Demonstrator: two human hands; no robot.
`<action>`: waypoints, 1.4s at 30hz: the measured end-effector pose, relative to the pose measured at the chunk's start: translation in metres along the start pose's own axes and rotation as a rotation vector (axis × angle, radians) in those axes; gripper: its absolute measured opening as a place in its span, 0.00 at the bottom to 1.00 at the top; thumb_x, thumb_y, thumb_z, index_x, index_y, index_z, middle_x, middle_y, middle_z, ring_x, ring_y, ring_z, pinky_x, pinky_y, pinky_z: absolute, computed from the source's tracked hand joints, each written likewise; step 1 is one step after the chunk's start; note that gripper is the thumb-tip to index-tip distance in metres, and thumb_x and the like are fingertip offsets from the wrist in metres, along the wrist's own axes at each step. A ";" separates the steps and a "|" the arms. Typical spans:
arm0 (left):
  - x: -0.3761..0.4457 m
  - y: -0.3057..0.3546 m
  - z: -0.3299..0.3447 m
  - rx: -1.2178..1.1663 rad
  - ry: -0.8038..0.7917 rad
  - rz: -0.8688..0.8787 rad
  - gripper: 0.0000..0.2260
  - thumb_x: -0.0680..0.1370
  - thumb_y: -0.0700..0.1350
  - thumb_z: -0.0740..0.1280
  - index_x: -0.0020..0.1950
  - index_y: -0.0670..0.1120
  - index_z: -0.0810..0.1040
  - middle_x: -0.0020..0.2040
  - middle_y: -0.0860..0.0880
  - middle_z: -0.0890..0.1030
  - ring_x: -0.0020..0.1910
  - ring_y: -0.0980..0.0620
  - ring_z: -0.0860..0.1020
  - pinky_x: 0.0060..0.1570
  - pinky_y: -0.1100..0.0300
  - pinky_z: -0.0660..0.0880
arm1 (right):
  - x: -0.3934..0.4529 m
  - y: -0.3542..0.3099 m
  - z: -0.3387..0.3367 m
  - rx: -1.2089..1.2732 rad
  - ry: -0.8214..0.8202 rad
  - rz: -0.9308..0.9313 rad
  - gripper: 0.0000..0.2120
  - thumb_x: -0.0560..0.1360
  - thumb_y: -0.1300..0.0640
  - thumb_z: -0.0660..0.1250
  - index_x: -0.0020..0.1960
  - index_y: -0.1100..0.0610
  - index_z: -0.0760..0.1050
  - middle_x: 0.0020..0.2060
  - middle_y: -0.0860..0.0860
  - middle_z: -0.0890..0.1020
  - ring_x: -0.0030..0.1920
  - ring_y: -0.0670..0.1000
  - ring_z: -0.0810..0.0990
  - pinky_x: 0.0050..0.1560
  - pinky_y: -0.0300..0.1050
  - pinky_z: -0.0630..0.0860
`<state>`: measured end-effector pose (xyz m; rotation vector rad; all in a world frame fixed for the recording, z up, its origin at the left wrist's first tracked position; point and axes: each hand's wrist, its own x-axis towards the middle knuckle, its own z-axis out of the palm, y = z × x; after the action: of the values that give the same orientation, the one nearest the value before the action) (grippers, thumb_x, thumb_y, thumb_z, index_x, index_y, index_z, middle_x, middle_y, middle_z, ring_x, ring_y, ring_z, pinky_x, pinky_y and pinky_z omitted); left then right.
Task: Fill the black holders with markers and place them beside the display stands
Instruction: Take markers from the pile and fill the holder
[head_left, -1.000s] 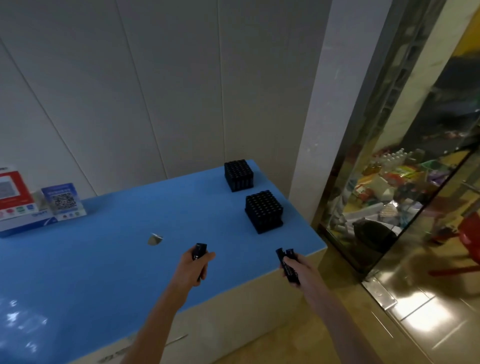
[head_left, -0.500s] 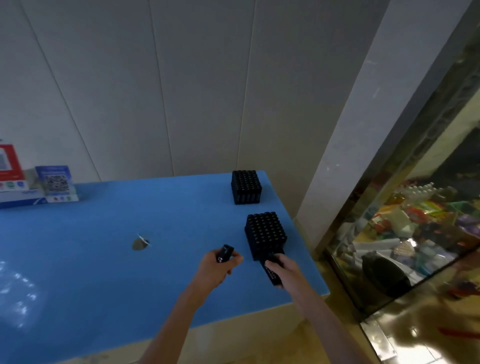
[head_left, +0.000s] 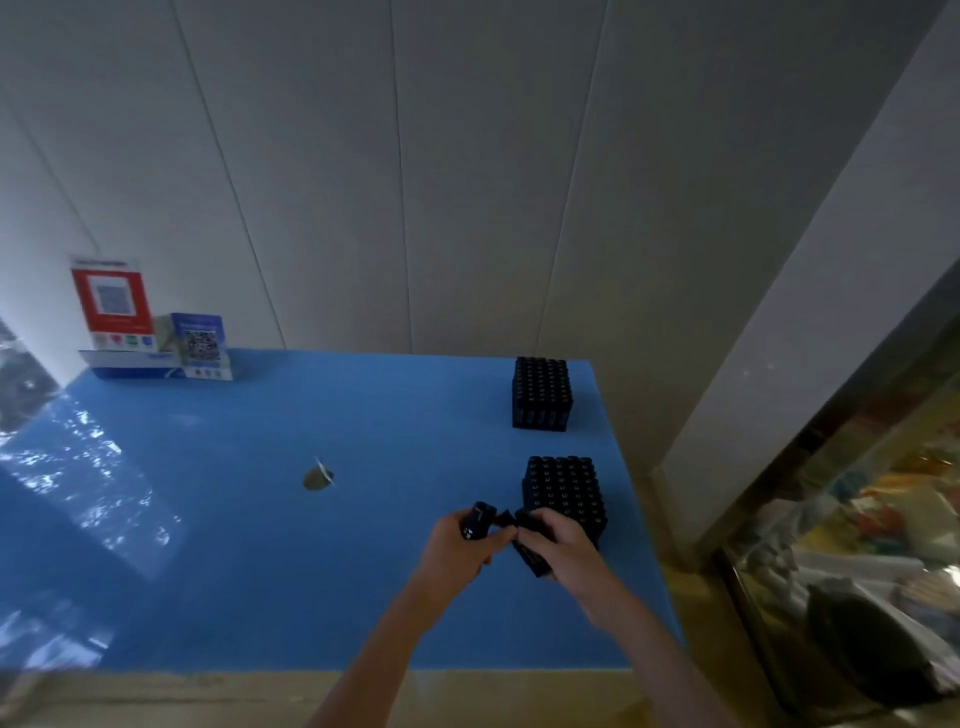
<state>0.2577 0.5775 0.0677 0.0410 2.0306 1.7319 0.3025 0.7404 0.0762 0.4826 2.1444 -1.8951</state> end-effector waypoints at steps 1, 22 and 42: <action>0.000 0.000 0.000 -0.001 -0.001 0.003 0.09 0.77 0.47 0.73 0.53 0.43 0.82 0.28 0.49 0.73 0.22 0.57 0.67 0.23 0.64 0.65 | 0.002 0.000 0.000 -0.004 -0.020 -0.011 0.06 0.79 0.52 0.67 0.50 0.54 0.79 0.37 0.47 0.80 0.36 0.42 0.78 0.34 0.34 0.71; 0.006 -0.010 -0.022 -0.035 0.171 -0.031 0.08 0.78 0.43 0.72 0.52 0.38 0.81 0.26 0.50 0.65 0.23 0.54 0.62 0.22 0.63 0.60 | 0.032 0.013 -0.072 -0.506 0.083 -0.359 0.04 0.76 0.57 0.72 0.51 0.52 0.81 0.45 0.44 0.82 0.46 0.39 0.80 0.47 0.30 0.75; 0.010 -0.020 -0.036 -0.032 0.172 -0.048 0.08 0.78 0.43 0.72 0.52 0.39 0.82 0.27 0.50 0.66 0.23 0.54 0.62 0.23 0.62 0.59 | 0.055 0.051 -0.056 -0.751 0.091 -0.428 0.08 0.75 0.61 0.73 0.53 0.53 0.82 0.44 0.44 0.83 0.44 0.39 0.81 0.49 0.37 0.80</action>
<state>0.2416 0.5436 0.0492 -0.1718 2.1049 1.7921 0.2747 0.8056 0.0152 -0.0530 2.9523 -1.0632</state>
